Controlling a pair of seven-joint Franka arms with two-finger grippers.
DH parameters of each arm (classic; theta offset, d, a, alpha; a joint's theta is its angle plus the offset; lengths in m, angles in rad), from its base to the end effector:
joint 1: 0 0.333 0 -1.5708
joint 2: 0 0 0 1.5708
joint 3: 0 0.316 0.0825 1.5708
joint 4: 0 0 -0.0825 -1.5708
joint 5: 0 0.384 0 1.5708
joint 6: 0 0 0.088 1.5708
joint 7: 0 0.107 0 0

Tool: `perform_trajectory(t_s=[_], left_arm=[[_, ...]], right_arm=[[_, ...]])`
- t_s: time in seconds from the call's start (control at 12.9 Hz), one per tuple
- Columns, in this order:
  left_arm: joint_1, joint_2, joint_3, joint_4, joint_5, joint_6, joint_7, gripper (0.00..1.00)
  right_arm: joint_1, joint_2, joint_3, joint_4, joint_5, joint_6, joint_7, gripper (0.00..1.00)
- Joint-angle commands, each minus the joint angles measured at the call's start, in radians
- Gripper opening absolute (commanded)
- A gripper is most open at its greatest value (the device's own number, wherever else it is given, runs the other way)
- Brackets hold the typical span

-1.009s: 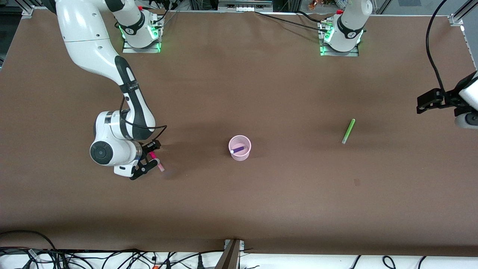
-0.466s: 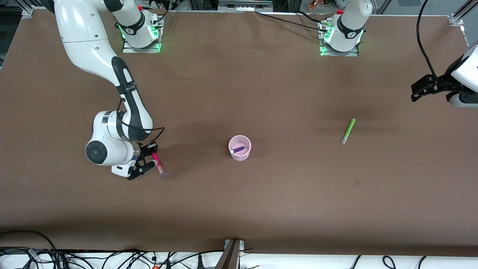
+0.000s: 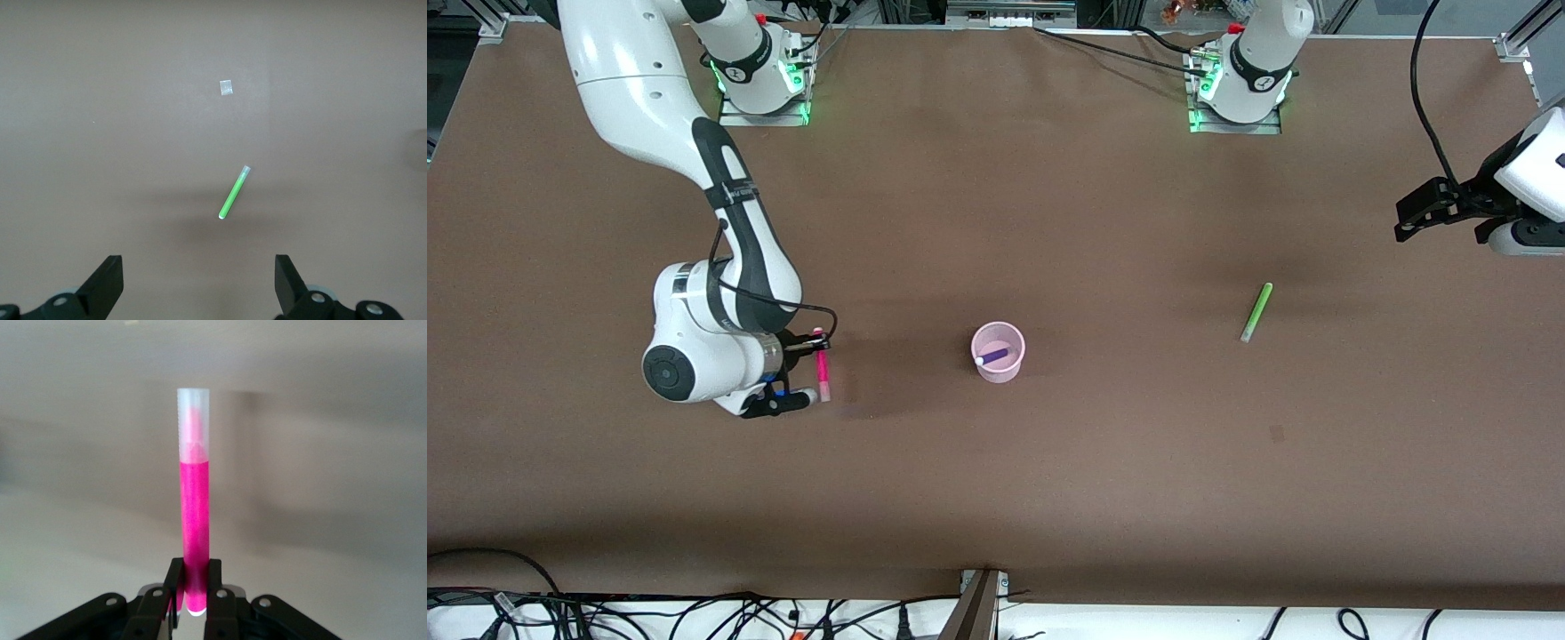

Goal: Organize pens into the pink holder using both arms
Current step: 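Lift the pink marker with the right gripper and carry it to the holder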

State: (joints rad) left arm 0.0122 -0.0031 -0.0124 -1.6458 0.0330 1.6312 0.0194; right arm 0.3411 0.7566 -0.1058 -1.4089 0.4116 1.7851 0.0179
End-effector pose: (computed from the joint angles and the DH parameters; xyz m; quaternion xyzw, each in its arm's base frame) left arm 0.5572 0.0032 0.5960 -0.9998 0.0109 0.0059 0.0164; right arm 0.6566 0.2056 0.2330 -0.9710 -0.0327 0.2004 0.1261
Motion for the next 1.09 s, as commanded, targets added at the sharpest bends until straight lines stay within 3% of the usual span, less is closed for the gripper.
perform_trajectory(t_s=[0.0,0.54,0.78,1.01], left_arm=[[-0.014,0.002,0.009,0.006,-0.019,0.006,-0.002,1.00],[-0.001,0.002,0.009,0.004,-0.019,0.001,0.001,1.00],[-0.001,0.003,0.009,0.006,-0.019,0.003,0.002,1.00],[-0.001,0.003,0.009,0.006,-0.019,0.004,0.002,1.00]], right_arm=[[-0.004,-0.008,0.041,0.047,0.113,-0.110,0.210,0.00],[0.004,-0.013,0.173,0.048,0.514,-0.121,0.807,0.00],[0.045,-0.013,0.179,0.048,0.663,-0.044,0.966,0.00],[0.082,-0.008,0.179,0.048,0.748,0.046,1.047,0.00]])
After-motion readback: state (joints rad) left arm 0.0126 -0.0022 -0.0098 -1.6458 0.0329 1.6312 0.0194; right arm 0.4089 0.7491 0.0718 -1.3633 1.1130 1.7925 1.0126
